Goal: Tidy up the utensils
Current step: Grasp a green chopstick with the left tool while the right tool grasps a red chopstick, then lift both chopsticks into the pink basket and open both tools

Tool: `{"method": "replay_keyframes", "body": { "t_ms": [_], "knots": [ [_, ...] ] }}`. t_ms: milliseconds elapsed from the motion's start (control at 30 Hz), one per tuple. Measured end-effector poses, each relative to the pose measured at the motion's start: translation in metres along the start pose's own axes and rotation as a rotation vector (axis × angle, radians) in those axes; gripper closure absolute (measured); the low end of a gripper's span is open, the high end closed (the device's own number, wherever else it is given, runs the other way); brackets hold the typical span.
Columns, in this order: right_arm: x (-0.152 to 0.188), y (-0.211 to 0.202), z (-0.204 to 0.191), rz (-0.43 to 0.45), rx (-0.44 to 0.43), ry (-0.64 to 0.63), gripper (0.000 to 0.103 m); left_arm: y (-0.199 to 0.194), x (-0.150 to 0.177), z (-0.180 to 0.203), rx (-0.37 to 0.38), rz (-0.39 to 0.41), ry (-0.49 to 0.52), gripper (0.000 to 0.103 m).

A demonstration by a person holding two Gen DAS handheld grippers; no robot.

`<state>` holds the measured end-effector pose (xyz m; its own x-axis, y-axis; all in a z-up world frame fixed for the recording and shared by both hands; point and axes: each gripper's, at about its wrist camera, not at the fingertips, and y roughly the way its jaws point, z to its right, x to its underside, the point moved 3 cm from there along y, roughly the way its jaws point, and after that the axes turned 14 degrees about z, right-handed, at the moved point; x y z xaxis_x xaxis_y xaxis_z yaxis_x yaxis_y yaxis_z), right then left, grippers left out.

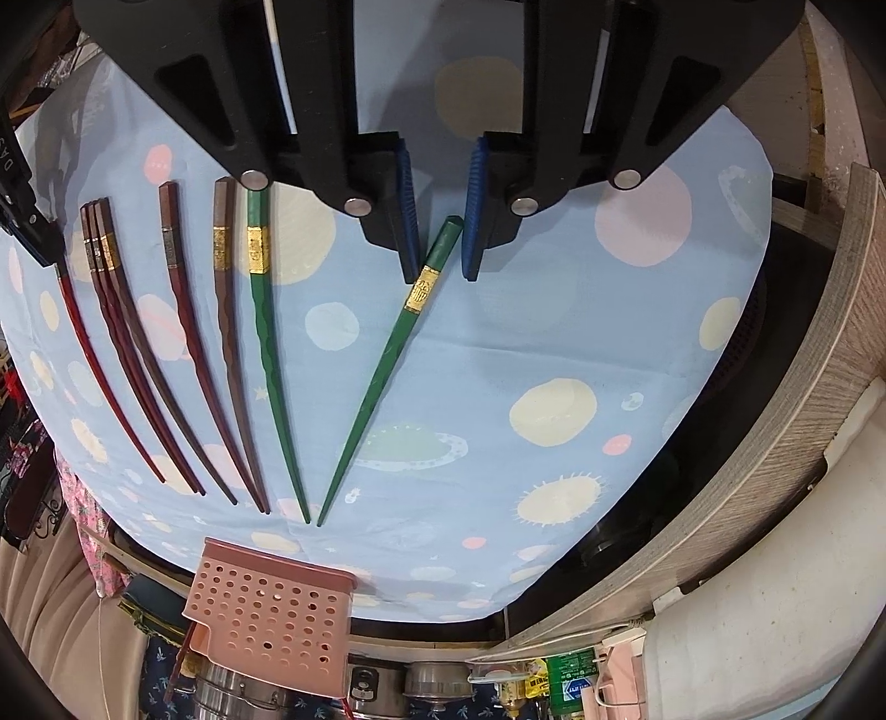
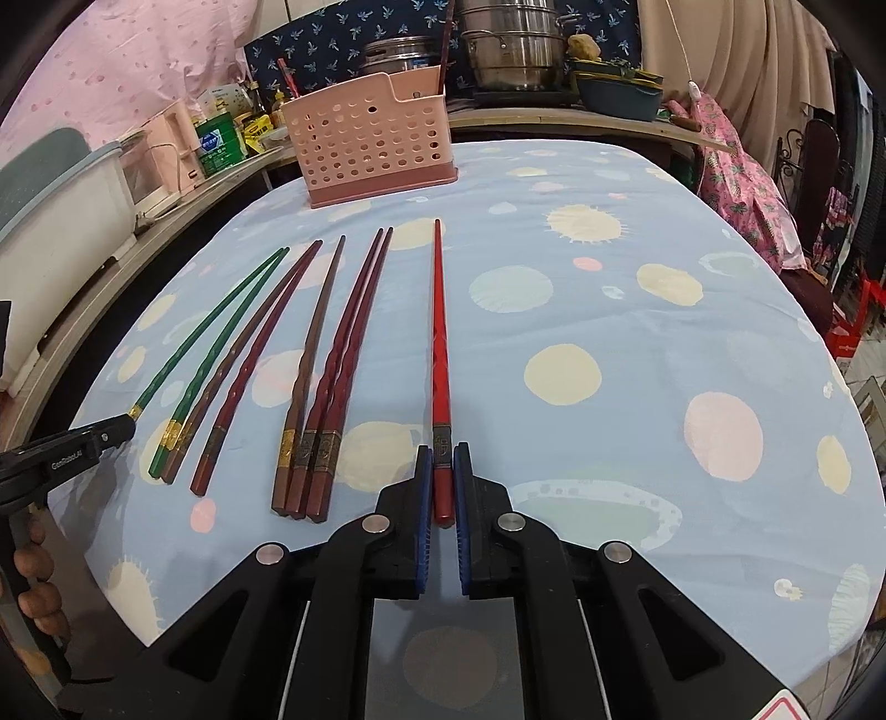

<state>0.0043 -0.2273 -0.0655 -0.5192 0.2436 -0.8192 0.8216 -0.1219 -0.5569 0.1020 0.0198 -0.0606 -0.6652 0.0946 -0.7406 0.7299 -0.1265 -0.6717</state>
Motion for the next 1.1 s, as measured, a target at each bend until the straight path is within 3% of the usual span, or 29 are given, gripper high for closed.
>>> {"method": "replay_keyframes", "body": {
  "t_ms": [267, 433, 867, 1100],
  "knots": [
    [-0.014, -0.015, 0.009, 0.050, 0.004, 0.027, 0.096, -0.003, -0.004, -0.002, 0.020, -0.014, -0.015, 0.092],
    [-0.039, -0.031, 0.016, 0.110, -0.006, 0.059, 0.096, -0.019, -0.021, -0.003, 0.037, 0.019, -0.030, 0.095],
    [-0.155, -0.061, 0.025, 0.337, -0.054, 0.088, 0.096, -0.064, -0.127, -0.003, 0.062, 0.215, -0.047, 0.096],
    [-0.217, -0.054, 0.024, 0.414, -0.088, 0.095, 0.096, -0.070, -0.188, 0.006, 0.095, 0.278, -0.056, 0.096]
  ]
}}
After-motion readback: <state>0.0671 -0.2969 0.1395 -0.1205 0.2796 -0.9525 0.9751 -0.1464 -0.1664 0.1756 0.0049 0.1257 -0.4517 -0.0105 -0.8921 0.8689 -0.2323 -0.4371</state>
